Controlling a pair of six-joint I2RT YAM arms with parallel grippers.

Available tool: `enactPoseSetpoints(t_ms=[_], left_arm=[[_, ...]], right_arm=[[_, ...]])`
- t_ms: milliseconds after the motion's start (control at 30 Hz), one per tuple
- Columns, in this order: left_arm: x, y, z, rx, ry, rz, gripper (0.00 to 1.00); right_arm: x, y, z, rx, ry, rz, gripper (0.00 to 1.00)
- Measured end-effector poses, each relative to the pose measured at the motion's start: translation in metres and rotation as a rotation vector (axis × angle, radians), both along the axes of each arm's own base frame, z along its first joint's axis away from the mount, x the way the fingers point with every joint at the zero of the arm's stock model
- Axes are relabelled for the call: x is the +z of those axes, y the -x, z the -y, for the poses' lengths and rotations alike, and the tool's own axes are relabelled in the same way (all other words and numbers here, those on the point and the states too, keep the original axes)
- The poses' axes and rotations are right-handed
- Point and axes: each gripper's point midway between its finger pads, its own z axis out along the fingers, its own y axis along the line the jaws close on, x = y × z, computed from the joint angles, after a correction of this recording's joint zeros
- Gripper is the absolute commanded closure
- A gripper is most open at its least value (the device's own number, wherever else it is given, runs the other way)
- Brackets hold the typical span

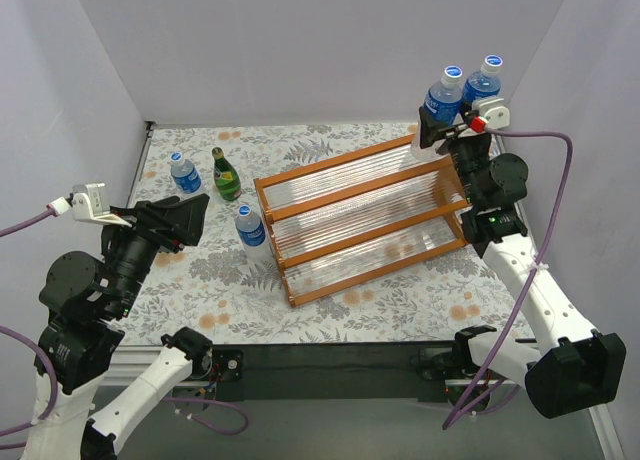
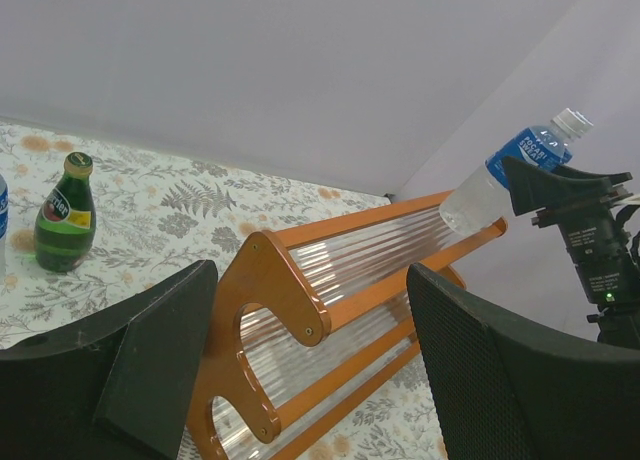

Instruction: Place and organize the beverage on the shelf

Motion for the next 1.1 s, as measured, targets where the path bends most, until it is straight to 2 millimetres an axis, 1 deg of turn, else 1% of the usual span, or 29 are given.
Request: enactPoseSetpoints(t_ms=[100,233,367,467,700,1100], left_arm=[[0.000,0.000,0.000,0.000,0.001,-0.001,0.24],[0.000,0.000,0.000,0.000,0.001,-0.001,0.24],[0.000,0.000,0.000,0.000,0.001,-0.001,0.24],[0.000,0.000,0.000,-0.001,0.001,-0.001,0.24],[-0.002,0.000,0.001,-0.006,-0.005,-0.009,0.24],[-0.007,0.003,0.005,-0.031,-0.020,-0.025,0.24]], right_arm=[[0.014,0.006,0.002,0.000,-0.012,0.046,0.15],[0.028,0.015,0.004,0.001,-0.023,0.093,0.09],[0.033,0.019,0.004,0.006,-0.025,0.111,0.04],[0.035,0.020,0.004,0.008,-0.023,0.116,0.02],[0.043,0.028,0.001,0.034,-0.006,0.144,0.02],[0.070,0.042,0.006,0.024,-0.002,0.205,0.02]])
